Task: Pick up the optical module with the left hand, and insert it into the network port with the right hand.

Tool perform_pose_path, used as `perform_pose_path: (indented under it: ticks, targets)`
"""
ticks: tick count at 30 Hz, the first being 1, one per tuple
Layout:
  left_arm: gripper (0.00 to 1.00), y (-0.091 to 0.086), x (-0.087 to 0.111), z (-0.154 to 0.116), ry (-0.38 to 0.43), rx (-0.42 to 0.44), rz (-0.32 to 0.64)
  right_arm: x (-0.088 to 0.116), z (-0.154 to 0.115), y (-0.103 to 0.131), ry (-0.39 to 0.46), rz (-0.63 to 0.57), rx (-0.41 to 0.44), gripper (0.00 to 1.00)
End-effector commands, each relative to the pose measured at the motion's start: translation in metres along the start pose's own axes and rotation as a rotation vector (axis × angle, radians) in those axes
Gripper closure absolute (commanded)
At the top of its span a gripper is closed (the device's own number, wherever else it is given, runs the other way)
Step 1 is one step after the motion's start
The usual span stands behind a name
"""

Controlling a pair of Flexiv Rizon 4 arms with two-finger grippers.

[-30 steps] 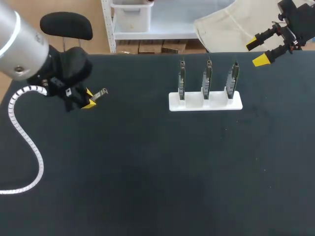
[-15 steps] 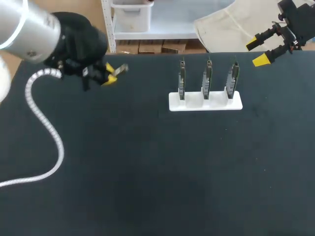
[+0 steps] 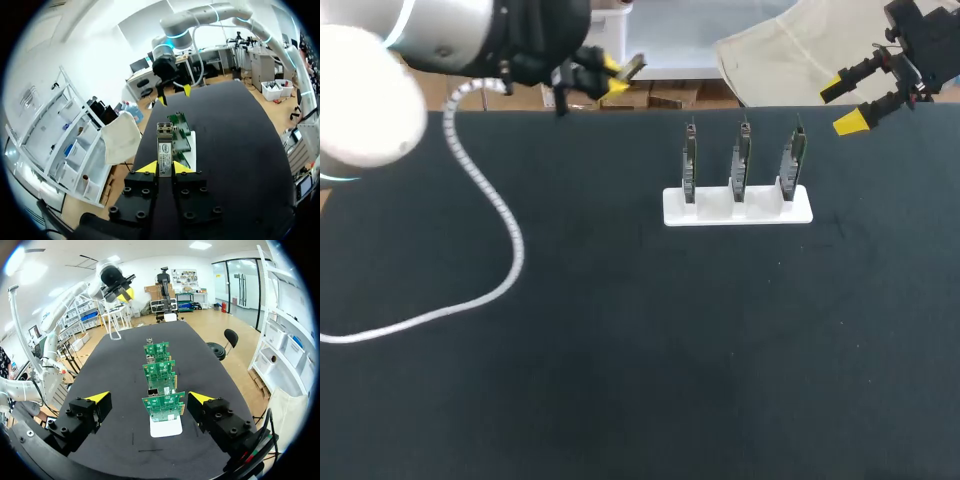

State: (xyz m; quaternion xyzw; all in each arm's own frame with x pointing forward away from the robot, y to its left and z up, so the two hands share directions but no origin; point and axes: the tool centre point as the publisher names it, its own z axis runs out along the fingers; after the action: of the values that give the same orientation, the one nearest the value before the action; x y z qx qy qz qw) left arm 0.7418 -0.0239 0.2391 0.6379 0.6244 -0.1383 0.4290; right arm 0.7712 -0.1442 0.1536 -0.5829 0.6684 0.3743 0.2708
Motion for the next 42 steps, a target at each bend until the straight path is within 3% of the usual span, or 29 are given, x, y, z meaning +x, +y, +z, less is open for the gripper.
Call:
perform_pose_path:
  ticks: [1, 5, 20, 23, 32, 42]
  targets:
    - [1.0, 0.011, -0.01, 0.03, -0.123, 0.017, -0.012, 0.0, 0.0, -0.001, 0.0, 0.0, -0.002, 0.0]
    - [1.0, 0.014, -0.017, 0.034, -0.151, 0.015, 0.013, 0.0, 0.0, -0.001, 0.0, 0.0, -0.002, 0.0]
    - [1.0, 0.009, -0.012, 0.028, -0.143, 0.01, -0.015, 0.0, 0.0, -0.001, 0.0, 0.0, -0.002, 0.0]
    - [1.0, 0.005, -0.018, 0.034, -0.177, 0.002, -0.047, 0.0, 0.0, -0.001, 0.0, 0.0, -0.002, 0.0]
    - [1.0, 0.007, -0.054, 0.061, -0.374, 0.007, -0.072, 0.0, 0.0, -0.001, 0.0, 0.0, -0.002, 0.0]
    - [1.0, 0.03, -0.085, 0.092, -0.483, 0.083, -0.031, 0.0, 0.0, -0.001, 0.0, 0.0, -0.002, 0.0]
